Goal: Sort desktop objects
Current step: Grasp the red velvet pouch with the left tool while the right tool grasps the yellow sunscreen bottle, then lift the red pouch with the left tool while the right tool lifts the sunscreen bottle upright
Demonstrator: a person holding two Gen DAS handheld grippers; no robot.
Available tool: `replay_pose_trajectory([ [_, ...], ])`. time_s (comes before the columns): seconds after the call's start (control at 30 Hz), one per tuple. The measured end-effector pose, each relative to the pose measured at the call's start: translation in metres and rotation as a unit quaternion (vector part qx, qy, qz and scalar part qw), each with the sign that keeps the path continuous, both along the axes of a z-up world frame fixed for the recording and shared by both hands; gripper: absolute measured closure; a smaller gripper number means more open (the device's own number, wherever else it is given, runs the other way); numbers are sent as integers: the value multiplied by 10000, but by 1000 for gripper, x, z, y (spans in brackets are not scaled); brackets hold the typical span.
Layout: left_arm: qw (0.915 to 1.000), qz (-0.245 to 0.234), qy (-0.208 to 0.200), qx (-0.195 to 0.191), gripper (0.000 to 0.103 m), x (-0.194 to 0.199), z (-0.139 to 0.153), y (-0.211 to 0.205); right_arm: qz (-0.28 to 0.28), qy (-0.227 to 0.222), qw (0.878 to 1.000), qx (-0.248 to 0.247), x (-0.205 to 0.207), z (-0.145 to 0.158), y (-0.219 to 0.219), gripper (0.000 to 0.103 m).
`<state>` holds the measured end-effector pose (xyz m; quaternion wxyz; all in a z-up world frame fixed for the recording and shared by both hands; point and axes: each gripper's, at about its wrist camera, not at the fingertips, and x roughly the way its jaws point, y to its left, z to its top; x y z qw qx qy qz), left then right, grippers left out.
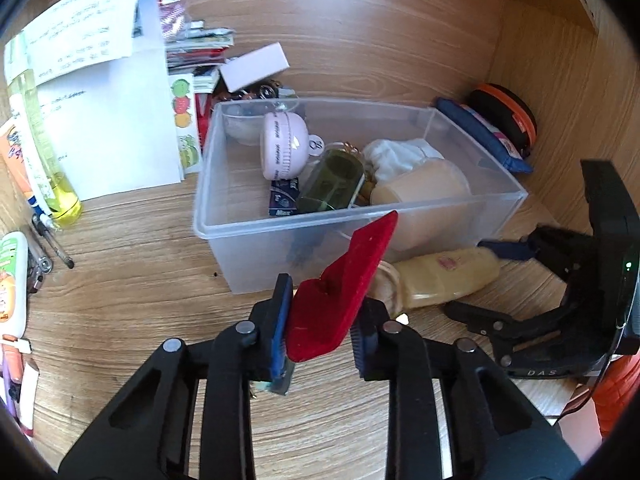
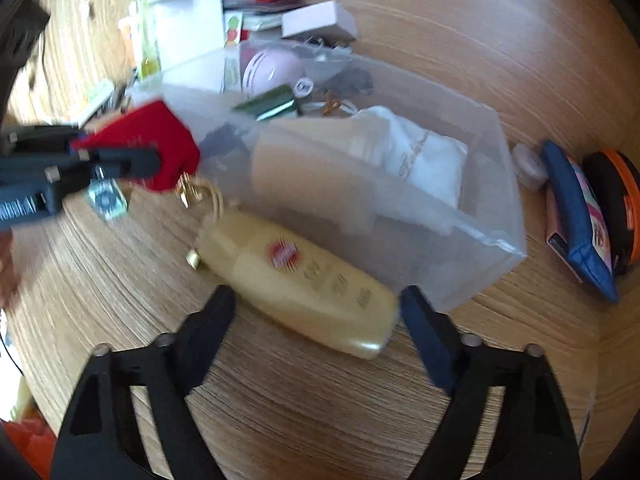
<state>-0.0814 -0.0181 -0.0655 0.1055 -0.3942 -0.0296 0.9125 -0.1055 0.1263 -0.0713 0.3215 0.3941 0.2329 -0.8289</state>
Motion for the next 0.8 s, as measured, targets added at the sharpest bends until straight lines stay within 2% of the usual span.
replay_pose_trajectory([
  [0.03, 10000, 18, 29, 25, 78, 2, 2, -2, 65, -75, 9999, -86, 1, 1, 1, 45],
  [0.07, 9999, 38, 79, 67, 79, 4, 5, -4, 95, -194, 9997, -131, 0, 1, 3, 50],
  [0.1, 9999, 48, 118, 100, 79, 7, 8, -6, 116, -291, 9994, -166, 0, 2, 4, 63],
  [0.13, 9998, 66, 161, 140, 79, 9, 11, -9, 158, -372, 9990, -196, 0, 2, 5, 68],
  [0.23, 9994, 88, 271, 201, 80, 16, 19, -12, 315, -467, 9982, -185, 6, 3, 3, 73],
  [0.43, 9981, 149, 509, 310, 80, 28, 37, -22, 698, -195, 9973, 149, 28, 5, -14, 72],
  [0.6, 9983, 271, 424, 299, 80, 30, 33, -34, 771, -164, 9965, 282, 24, 5, -33, 69],
  [0.67, 9982, 329, 373, 349, 80, 32, 29, -41, 814, -151, 9961, 315, 21, 5, -42, 66],
  [0.8, 9976, 465, 300, 408, 80, 36, 22, -54, 886, -106, 9952, 390, 18, 5, -55, 55],
])
